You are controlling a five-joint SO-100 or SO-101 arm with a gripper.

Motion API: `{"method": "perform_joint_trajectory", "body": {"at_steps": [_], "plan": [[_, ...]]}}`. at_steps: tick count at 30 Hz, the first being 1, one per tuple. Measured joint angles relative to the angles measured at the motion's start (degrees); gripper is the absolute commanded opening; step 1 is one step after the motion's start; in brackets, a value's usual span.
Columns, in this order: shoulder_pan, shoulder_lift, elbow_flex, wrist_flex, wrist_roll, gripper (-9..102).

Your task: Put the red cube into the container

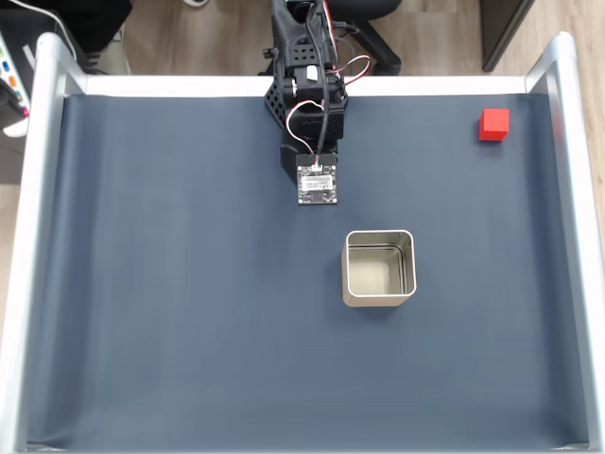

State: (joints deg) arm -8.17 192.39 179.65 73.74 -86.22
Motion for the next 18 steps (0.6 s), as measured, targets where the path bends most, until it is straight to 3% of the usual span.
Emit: {"method": "perform_joint_trajectory", "body": {"at_steps": [2,11,18], "plan": [[0.26,0.00,0.00,-0.62,-0.26,0],[2.20,-3.08,0.09,-19.25,1.76,0],[2.11,-11.34,-7.47,-22.15,3.34,0]]}}
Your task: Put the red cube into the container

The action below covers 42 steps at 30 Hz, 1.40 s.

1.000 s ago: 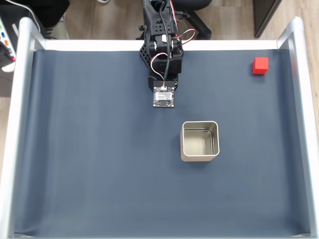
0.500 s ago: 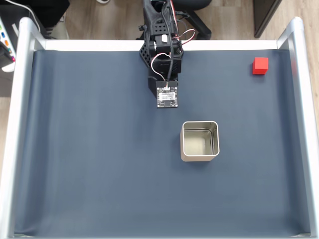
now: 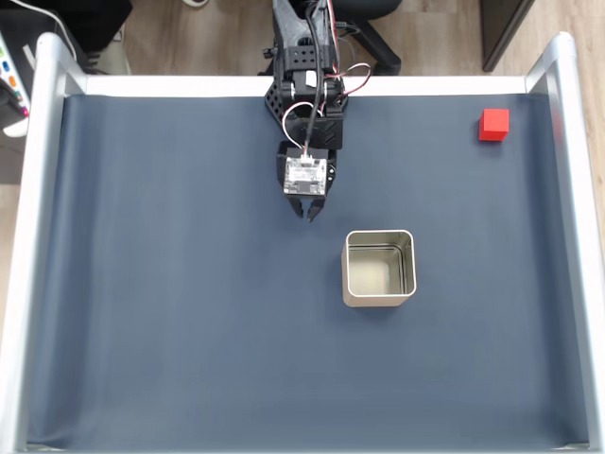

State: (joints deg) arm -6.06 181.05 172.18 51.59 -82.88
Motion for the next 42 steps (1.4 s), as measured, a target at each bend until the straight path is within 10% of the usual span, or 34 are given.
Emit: {"method": "perform_joint_trajectory", "body": {"at_steps": [22,42], "plan": [[-28.13,-25.58,-40.96,31.46,-3.34,0],[-70.31,-49.75,-49.83,20.92,4.13,14]]}}
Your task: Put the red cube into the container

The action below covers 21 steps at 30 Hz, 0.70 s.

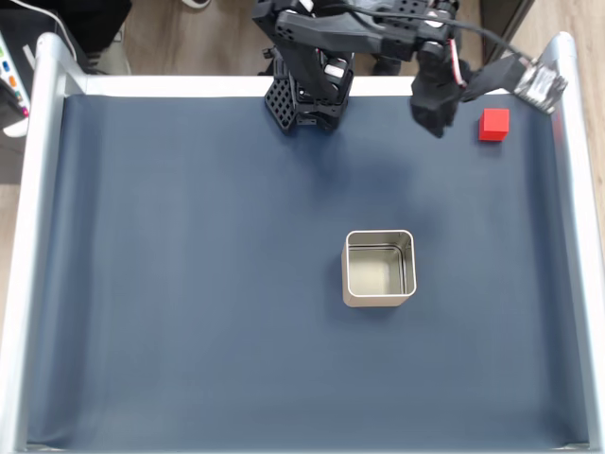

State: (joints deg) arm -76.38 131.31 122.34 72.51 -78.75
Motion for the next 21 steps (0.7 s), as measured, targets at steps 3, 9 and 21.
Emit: {"method": "perform_joint_trajectory", "body": {"at_steps": [3,9,21], "plan": [[-1.93,-2.90,0.00,-4.57,-3.52,16],[-5.89,-7.21,0.00,-10.99,-6.24,21],[-10.37,-10.99,3.43,-20.65,-7.65,21]]}}
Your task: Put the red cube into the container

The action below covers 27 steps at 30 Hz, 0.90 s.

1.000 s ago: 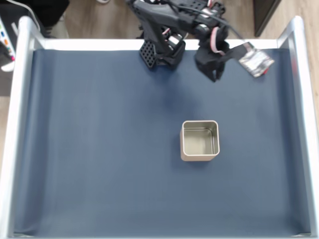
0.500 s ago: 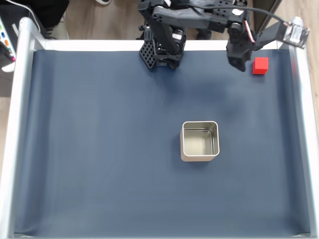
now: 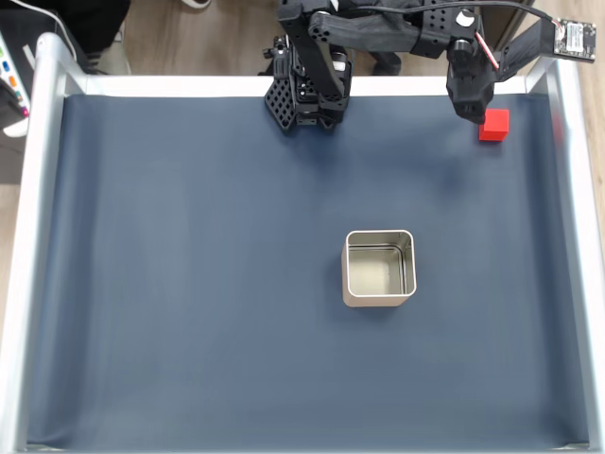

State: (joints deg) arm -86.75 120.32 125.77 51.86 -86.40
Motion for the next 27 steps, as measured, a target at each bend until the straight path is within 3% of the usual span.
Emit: {"method": "perform_joint_trajectory", "body": {"at_steps": [27], "plan": [[-1.23,-13.18,5.01,-24.17,1.85,22]]}}
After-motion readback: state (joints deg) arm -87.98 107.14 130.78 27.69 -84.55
